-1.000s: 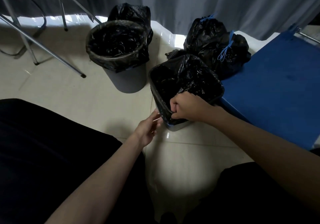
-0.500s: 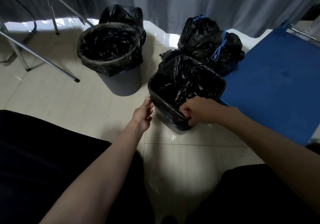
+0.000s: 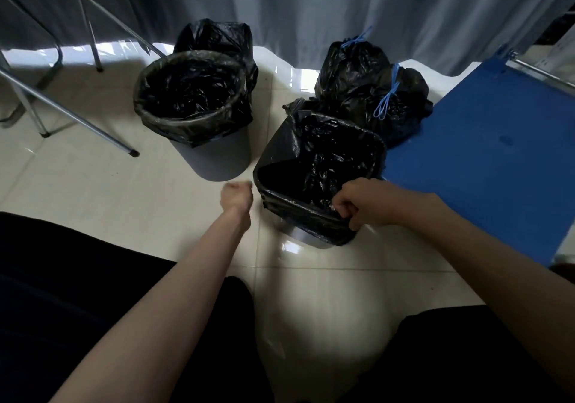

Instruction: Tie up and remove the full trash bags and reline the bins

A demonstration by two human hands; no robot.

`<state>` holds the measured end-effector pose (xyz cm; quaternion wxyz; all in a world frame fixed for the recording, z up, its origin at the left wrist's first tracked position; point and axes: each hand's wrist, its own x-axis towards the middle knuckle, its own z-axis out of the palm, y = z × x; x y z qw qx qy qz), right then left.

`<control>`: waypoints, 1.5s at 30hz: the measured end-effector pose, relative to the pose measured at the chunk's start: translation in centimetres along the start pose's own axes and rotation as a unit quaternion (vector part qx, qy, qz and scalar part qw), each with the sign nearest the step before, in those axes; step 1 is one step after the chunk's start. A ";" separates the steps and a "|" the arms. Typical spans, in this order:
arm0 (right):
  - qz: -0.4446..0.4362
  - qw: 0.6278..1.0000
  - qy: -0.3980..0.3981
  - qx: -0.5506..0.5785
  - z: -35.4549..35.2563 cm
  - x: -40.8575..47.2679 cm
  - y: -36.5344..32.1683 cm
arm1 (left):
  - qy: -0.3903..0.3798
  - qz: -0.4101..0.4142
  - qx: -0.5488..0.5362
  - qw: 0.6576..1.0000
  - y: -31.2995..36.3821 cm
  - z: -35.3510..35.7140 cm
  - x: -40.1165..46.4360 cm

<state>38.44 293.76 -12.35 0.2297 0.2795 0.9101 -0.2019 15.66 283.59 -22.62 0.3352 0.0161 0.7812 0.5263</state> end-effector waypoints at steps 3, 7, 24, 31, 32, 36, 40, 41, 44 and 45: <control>0.070 0.991 0.082 0.083 -0.7 -0.1 0.9 | -0.009 0.181 0.043 0.983 3.7 -0.3 -0.2; 0.205 0.944 0.190 0.173 -0.8 0.3 2.5 | -0.111 0.289 0.284 0.907 6.1 0.1 -0.7; 0.016 0.952 0.144 0.269 1.9 4.8 -8.4 | -0.027 0.214 0.528 0.821 4.5 -13.6 -3.4; -0.025 0.978 0.109 0.174 2.4 7.5 -14.9 | 0.011 0.160 0.570 0.806 4.8 -18.6 -2.1; -0.024 0.979 0.112 0.169 2.3 7.9 -15.5 | 0.013 0.155 0.572 0.805 5.0 -19.0 -1.8; -0.018 0.982 0.081 0.172 1.2 9.0 -16.4 | 0.020 0.148 0.608 0.780 5.8 -20.3 -0.8; 0.009 0.984 0.122 0.131 -0.1 9.0 -16.4 | 0.041 0.186 0.631 0.752 6.7 -20.1 -0.5; 0.015 0.982 0.144 0.118 -0.5 9.0 -16.2 | 0.047 0.204 0.632 0.746 7.0 -19.8 -0.3; 0.010 0.979 0.187 0.074 -1.7 8.6 -15.3 | 0.052 0.250 0.631 0.732 7.9 -18.2 -0.8; 0.010 0.979 0.198 0.055 -2.1 8.4 -14.9 | 0.047 0.266 0.636 0.723 8.2 -17.5 -0.8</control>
